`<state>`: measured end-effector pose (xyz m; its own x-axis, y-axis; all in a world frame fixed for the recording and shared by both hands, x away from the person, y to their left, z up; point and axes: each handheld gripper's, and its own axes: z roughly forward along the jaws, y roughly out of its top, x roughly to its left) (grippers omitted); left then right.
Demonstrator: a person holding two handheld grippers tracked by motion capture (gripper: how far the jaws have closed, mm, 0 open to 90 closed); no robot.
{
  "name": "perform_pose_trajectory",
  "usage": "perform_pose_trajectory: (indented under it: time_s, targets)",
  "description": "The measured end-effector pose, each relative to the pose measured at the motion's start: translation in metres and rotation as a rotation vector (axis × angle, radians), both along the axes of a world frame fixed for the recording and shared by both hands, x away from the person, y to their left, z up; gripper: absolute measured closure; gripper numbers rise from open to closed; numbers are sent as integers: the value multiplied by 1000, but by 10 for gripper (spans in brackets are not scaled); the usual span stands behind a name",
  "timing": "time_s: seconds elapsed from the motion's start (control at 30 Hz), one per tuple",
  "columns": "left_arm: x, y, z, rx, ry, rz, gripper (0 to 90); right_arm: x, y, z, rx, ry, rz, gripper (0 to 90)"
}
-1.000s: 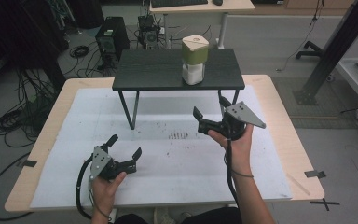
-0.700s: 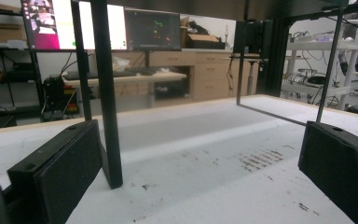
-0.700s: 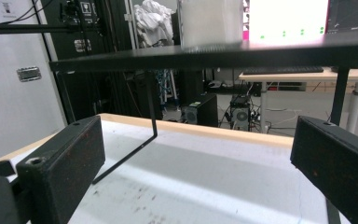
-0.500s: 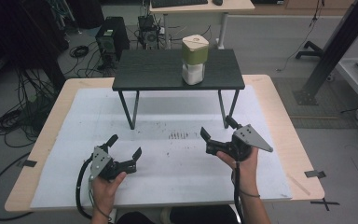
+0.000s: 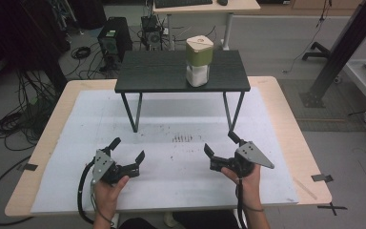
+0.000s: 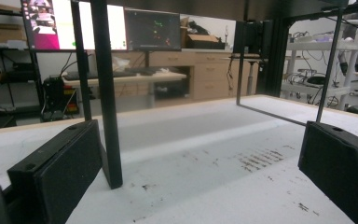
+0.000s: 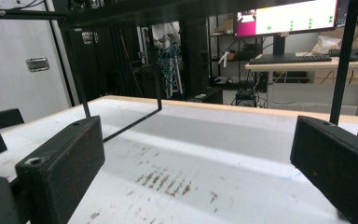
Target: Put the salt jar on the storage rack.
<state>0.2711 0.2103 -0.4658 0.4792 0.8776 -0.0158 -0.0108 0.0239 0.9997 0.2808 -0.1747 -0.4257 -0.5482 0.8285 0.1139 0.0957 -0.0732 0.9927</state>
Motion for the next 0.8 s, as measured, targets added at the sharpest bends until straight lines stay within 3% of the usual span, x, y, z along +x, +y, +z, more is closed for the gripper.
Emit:
perform_pose_trajectory:
  time_s: [0.8]
  targets:
    - [0,0,0,1,0,1,2,-9,-6,-51,13,29,21,27]
